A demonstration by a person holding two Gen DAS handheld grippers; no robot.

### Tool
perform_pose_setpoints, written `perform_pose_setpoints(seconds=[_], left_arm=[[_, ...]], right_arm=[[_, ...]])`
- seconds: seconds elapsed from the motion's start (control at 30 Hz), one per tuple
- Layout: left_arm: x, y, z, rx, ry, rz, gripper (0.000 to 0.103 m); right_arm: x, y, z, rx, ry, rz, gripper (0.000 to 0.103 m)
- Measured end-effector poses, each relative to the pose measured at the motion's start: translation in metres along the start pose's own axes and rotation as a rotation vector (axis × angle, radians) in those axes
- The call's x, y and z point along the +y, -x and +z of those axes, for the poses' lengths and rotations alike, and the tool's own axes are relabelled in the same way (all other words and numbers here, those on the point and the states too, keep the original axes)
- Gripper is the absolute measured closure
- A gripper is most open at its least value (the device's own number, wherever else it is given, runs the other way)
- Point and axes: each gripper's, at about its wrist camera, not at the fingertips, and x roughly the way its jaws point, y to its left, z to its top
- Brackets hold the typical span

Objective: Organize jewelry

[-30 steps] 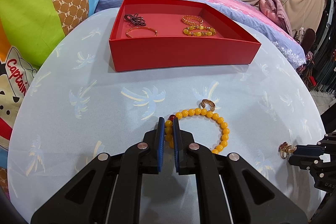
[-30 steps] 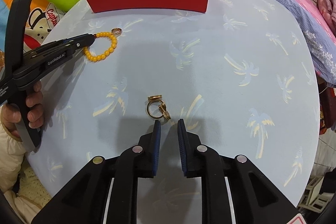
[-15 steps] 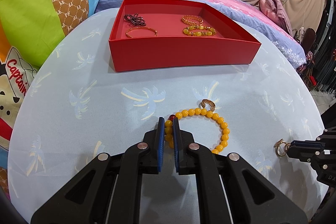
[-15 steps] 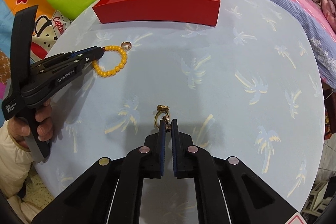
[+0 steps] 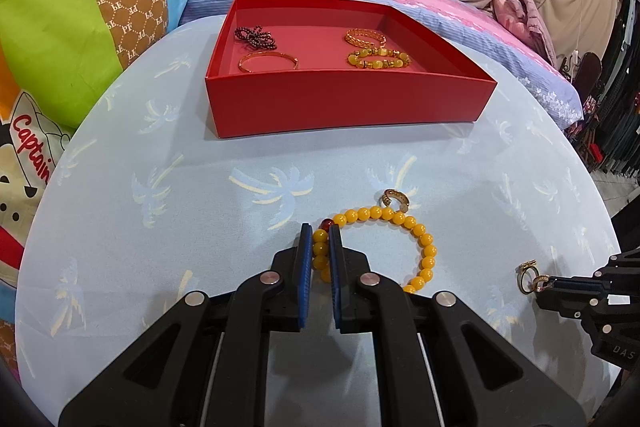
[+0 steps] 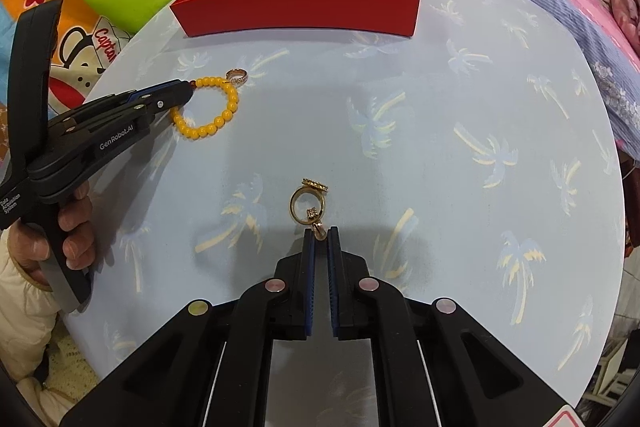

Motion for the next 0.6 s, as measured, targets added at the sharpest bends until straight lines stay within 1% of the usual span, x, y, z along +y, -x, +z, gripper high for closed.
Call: perform_pose_setpoints(seconds=[0.1, 0.13, 0.17, 0.23, 0.27, 0.3, 0.43, 0.6], left_arm=[[-0.003, -0.001, 0.002, 0.005, -0.011, -0.006, 0.086], [-0.004, -0.002, 0.003, 0.006, -0.015, -0.009, 0.082], [-0.006, -0.003, 0.004, 0.006, -0.02, -0.009, 0.081], [-0.012, -0.005, 0.006, 0.007, -0.043, -0.006, 0.081], [-0.014, -0.006, 0.006, 0.008, -0.051, -0.012, 0.093], [-0.015, -0.007, 0.007, 0.013, -0.054, -0.024, 0.096], [-0.018, -0.005, 0.008, 0.021, -0.056, -0.035, 0.096], [-0.023, 0.013, 0.009, -0.013, -0.051, -0.045, 0.096]], right_arm=[[0.0, 0.0, 0.002, -0.005, -0.002, 0.005, 0.097], [-0.001, 0.001, 0.003, -0.007, -0.002, 0.008, 0.097], [0.0, 0.002, 0.003, -0.008, 0.001, 0.011, 0.098], [0.0, 0.004, 0.005, -0.011, 0.006, 0.008, 0.098], [0.0, 0.005, 0.005, -0.013, 0.005, 0.008, 0.098], [-0.001, 0.006, 0.006, -0.015, 0.002, 0.007, 0.098], [-0.005, 0.008, 0.009, -0.019, -0.011, 0.007, 0.098], [-0.007, 0.014, 0.009, -0.038, -0.024, 0.026, 0.098]])
